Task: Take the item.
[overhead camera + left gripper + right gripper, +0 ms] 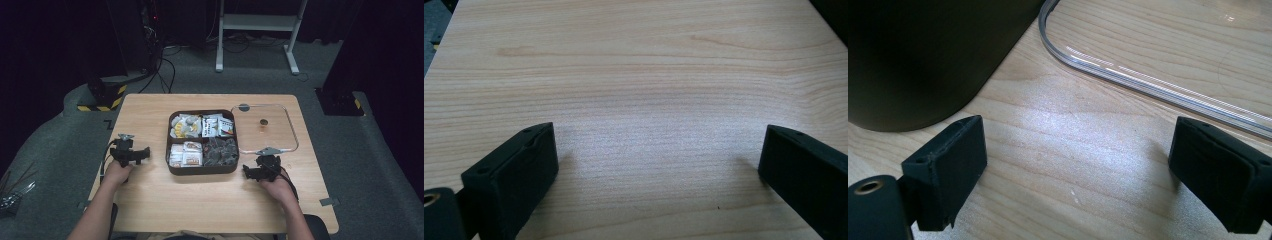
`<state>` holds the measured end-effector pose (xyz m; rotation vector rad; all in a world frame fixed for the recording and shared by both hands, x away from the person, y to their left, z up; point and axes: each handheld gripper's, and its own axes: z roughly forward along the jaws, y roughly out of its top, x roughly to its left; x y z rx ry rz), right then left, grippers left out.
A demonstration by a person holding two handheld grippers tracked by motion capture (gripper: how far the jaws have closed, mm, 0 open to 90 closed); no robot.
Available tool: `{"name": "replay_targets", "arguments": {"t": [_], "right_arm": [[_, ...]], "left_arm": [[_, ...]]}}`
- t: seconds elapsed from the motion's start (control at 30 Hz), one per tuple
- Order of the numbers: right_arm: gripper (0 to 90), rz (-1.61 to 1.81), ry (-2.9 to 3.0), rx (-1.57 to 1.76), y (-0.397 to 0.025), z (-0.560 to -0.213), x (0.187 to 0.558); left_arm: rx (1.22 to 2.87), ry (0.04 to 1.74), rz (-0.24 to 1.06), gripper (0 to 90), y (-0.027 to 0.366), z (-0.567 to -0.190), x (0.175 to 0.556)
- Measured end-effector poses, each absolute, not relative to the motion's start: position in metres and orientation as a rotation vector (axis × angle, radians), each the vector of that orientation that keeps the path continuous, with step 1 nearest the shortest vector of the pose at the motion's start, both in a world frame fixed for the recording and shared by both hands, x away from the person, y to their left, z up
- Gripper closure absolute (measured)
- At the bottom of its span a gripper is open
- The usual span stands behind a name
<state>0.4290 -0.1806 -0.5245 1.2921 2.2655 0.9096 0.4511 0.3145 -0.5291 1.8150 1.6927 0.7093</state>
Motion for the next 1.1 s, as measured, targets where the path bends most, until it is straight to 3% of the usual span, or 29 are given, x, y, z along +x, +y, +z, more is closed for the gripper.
{"name": "replay_targets", "arguments": {"t": [1.1], "right_arm": [[8.6, 0.902, 2.243, 1.318, -0.1817, -0.5244, 0.4335]], "left_arm": [[1.792, 1.732, 0.723, 1.9, 0.3110, -0.5291, 0.4529]]}}
